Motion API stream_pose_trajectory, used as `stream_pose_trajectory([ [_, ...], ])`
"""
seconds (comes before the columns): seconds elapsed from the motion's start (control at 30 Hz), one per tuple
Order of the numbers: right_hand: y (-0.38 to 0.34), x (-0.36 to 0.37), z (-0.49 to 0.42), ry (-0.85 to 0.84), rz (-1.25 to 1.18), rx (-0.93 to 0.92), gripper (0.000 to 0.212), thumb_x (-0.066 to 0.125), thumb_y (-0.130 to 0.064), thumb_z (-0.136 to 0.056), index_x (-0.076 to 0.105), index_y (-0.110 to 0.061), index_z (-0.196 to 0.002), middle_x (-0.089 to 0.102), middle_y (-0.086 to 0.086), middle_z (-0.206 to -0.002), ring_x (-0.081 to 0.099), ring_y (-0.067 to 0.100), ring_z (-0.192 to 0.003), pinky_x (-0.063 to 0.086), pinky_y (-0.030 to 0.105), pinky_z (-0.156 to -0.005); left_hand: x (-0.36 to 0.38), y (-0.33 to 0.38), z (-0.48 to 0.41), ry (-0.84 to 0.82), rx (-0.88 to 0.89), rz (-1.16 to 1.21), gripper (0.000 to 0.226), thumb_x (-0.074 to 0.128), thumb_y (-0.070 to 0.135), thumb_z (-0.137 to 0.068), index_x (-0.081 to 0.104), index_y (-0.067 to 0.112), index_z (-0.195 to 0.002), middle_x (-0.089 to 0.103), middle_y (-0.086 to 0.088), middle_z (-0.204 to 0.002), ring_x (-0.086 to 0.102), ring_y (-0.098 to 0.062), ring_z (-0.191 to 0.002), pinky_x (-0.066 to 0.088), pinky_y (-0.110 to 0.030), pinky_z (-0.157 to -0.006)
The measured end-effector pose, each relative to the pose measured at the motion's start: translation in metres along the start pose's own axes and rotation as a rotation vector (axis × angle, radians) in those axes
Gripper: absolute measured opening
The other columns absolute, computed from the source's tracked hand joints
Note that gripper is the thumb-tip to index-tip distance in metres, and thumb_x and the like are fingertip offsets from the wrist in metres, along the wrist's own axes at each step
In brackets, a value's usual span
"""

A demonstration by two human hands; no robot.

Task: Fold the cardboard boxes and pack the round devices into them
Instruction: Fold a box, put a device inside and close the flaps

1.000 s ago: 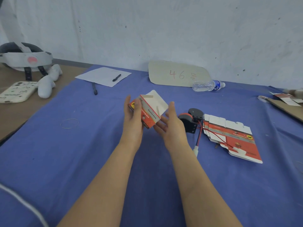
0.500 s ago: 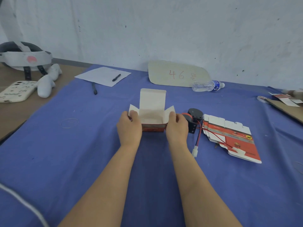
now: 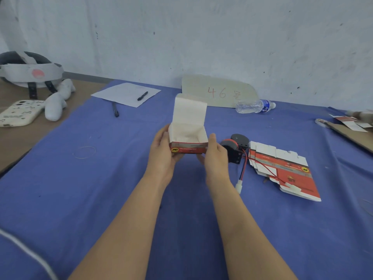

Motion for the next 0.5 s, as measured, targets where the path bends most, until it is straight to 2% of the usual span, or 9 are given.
stream_pose_trajectory([
  [0.07, -0.004, 0.006, 0.003, -0.064, 0.058, -0.027, 0.059, 0.037, -0.043, -0.100, 0.057, 0.012, -0.098, 0.063, 0.027, -0.098, 0.057, 0.023, -0.074, 0.048, 0.055, -0.092, 0.000, 0.001, 0.000, 0.011, -0.013, 0.032, 0.029, 0.038, 0.027, -0.102, 0.060, 0.018, -0.119, 0.070, -0.005, -0.111, 0.070, -0.017, -0.094, 0.057, -0.028, -0.068],
  [0.13, -0.006, 0.006, 0.002, -0.064, 0.108, -0.038, 0.052, 0.035, -0.041, -0.101, 0.060, 0.004, -0.093, 0.066, 0.015, -0.085, 0.062, 0.022, -0.078, 0.052, 0.050, -0.089, 0.003, 0.001, 0.002, -0.015, -0.014, 0.041, 0.035, 0.037, 0.041, -0.101, 0.060, 0.021, -0.117, 0.071, -0.003, -0.109, 0.070, -0.017, -0.094, 0.058, -0.029, -0.070],
  [0.2, -0.008, -0.001, 0.002, -0.006, 0.237, -0.100, 0.047, 0.034, -0.036, -0.102, 0.058, 0.000, -0.085, 0.061, 0.011, -0.082, 0.056, 0.024, -0.080, 0.051, 0.043, -0.077, 0.007, 0.001, 0.004, -0.050, 0.028, -0.077, 0.026, 0.045, 0.047, -0.097, 0.056, 0.028, -0.110, 0.067, 0.000, -0.112, 0.069, -0.016, -0.098, 0.058, -0.027, -0.070],
  [0.23, -0.012, -0.006, 0.002, 0.046, 0.366, -0.180, 0.043, 0.033, -0.033, -0.102, 0.057, -0.002, -0.083, 0.060, 0.011, -0.084, 0.054, 0.025, -0.083, 0.045, 0.037, -0.072, 0.008, 0.000, 0.005, -0.047, 0.049, -0.155, 0.017, 0.054, 0.044, -0.094, 0.053, 0.032, -0.106, 0.064, 0.003, -0.113, 0.067, -0.015, -0.099, 0.057, -0.024, -0.068],
  [0.3, -0.021, -0.017, 0.002, 0.163, 0.578, -0.337, 0.035, 0.035, -0.027, -0.102, 0.062, -0.005, -0.094, 0.059, 0.010, -0.105, 0.051, 0.026, -0.098, 0.035, 0.031, -0.073, 0.003, -0.002, 0.005, 0.005, 0.079, -0.261, 0.022, 0.065, 0.033, -0.088, 0.048, 0.037, -0.101, 0.058, 0.011, -0.110, 0.064, -0.013, -0.103, 0.057, -0.022, -0.067],
  [0.37, -0.028, -0.027, 0.000, 0.231, 0.633, -0.391, 0.031, 0.038, -0.023, -0.102, 0.062, -0.009, -0.117, 0.046, 0.006, -0.135, 0.051, 0.022, -0.114, 0.033, 0.026, -0.079, -0.008, -0.001, 0.004, 0.109, 0.100, -0.312, 0.027, 0.069, 0.027, -0.086, 0.049, 0.035, -0.102, 0.057, 0.017, -0.103, 0.062, -0.010, -0.101, 0.058, -0.030, -0.080],
  [0.4, -0.028, -0.032, -0.003, 0.239, 0.643, -0.386, 0.033, 0.038, -0.021, -0.102, 0.055, -0.012, -0.128, 0.037, 0.005, -0.145, 0.050, 0.021, -0.119, 0.033, 0.025, -0.080, -0.014, 0.000, 0.003, 0.167, 0.118, -0.352, 0.031, 0.069, 0.027, -0.085, 0.048, 0.033, -0.107, 0.056, 0.019, -0.101, 0.061, -0.009, -0.100, 0.056, -0.033, -0.085],
  [0.43, -0.027, -0.035, -0.006, 0.232, 0.666, -0.366, 0.037, 0.038, -0.020, -0.101, 0.046, -0.015, -0.137, 0.029, 0.005, -0.151, 0.048, 0.022, -0.122, 0.033, 0.025, -0.080, -0.019, 0.003, 0.003, 0.225, 0.136, -0.418, 0.038, 0.070, 0.028, -0.084, 0.046, 0.031, -0.114, 0.056, 0.019, -0.104, 0.060, -0.010, -0.102, 0.053, -0.032, -0.087],
  [0.5, -0.020, -0.038, -0.010, 0.165, 0.765, -0.285, 0.049, 0.040, -0.019, -0.100, 0.029, -0.017, -0.148, 0.020, 0.006, -0.156, 0.045, 0.026, -0.126, 0.036, 0.028, -0.081, -0.026, 0.006, 0.002, 0.305, 0.155, -0.573, 0.067, 0.072, 0.030, -0.082, 0.035, 0.026, -0.138, 0.050, 0.008, -0.130, 0.053, -0.018, -0.119, 0.046, -0.030, -0.095],
])
Point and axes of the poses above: each hand's wrist, its own z-axis away from the middle knuckle, its own x-axis out of the palm, y = z × x, the point moved 6 cm from there along -z, towards the middle knuckle
